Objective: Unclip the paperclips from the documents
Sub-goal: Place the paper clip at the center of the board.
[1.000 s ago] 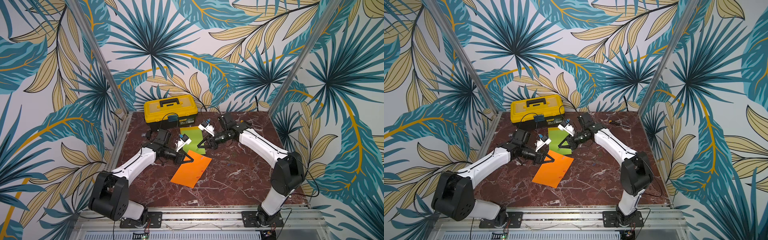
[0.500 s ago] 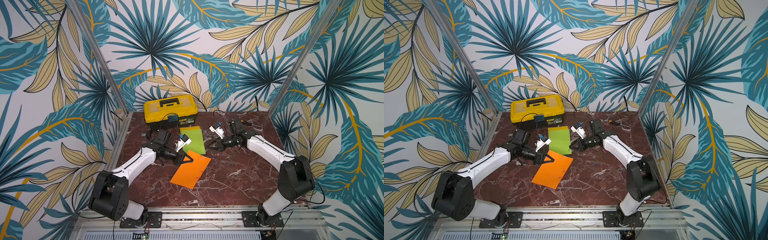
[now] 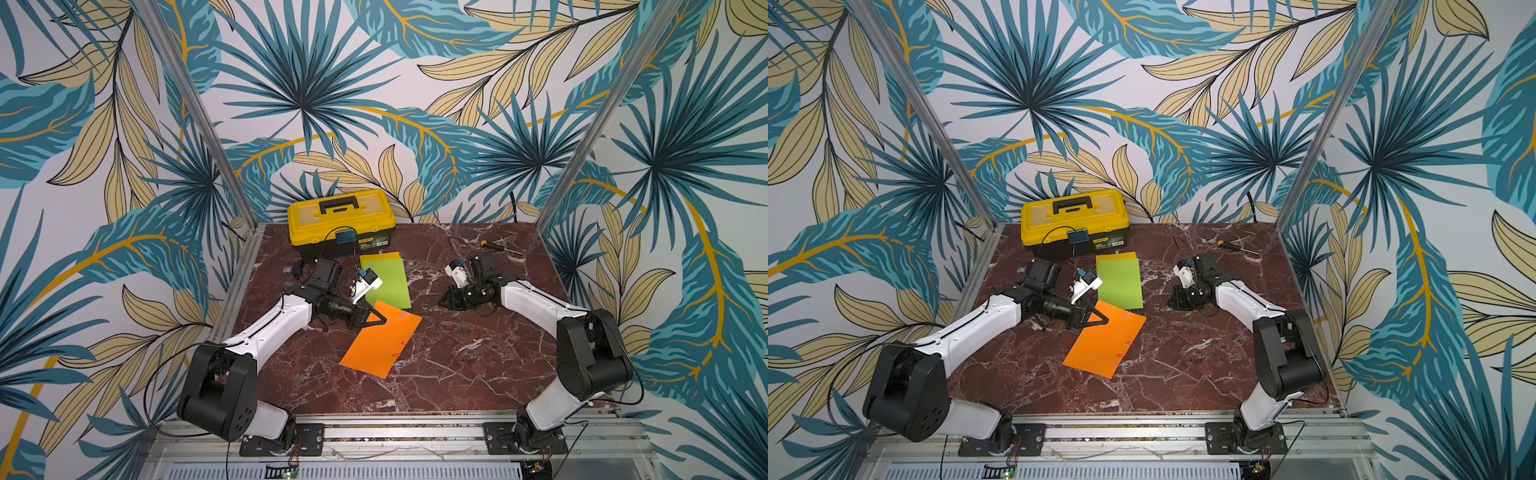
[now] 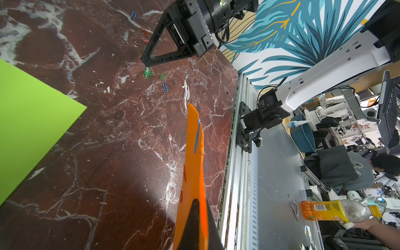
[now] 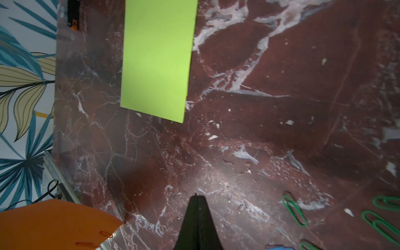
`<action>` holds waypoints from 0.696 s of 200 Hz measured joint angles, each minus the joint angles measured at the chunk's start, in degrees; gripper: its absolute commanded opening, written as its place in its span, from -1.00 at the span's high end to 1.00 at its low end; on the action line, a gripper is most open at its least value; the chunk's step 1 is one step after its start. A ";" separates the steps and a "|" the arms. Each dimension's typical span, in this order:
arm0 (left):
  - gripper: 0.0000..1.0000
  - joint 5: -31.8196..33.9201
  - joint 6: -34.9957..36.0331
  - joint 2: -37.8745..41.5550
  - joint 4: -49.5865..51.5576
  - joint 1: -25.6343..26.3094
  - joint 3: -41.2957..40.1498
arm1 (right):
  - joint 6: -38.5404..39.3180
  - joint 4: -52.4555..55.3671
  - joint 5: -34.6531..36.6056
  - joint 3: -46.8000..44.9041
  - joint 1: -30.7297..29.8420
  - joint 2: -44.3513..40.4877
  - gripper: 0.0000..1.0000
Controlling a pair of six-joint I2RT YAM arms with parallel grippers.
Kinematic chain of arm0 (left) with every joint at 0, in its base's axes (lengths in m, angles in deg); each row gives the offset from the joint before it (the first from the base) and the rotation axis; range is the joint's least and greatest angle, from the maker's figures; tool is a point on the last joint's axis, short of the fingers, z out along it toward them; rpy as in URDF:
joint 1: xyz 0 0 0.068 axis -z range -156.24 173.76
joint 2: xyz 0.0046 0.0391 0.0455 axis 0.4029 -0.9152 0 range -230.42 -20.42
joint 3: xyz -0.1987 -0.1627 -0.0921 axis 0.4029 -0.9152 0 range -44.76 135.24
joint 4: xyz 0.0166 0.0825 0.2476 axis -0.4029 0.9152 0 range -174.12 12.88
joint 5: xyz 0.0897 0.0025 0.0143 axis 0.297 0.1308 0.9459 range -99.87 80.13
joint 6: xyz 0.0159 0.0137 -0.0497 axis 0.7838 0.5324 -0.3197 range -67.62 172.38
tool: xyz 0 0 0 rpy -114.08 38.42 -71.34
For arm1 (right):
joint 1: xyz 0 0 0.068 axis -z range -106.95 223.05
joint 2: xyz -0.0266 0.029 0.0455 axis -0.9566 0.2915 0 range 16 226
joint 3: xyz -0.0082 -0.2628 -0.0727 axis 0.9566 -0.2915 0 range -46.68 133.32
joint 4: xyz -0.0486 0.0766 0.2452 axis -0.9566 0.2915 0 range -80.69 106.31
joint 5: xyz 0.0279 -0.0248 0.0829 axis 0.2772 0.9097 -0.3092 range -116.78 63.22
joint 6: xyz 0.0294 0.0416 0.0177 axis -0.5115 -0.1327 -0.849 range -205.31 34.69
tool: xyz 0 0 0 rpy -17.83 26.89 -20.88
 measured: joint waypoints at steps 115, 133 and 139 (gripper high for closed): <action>1.00 1.01 0.00 0.00 0.00 0.00 0.00 | -1.86 6.27 7.30 -0.02 0.92 5.05 0.87; 1.00 1.05 0.00 0.00 0.00 0.00 0.00 | -1.81 6.91 7.96 -0.02 0.94 5.14 0.82; 1.00 1.05 0.00 0.00 0.00 0.00 0.00 | -1.84 7.10 8.28 -0.02 0.92 5.14 0.79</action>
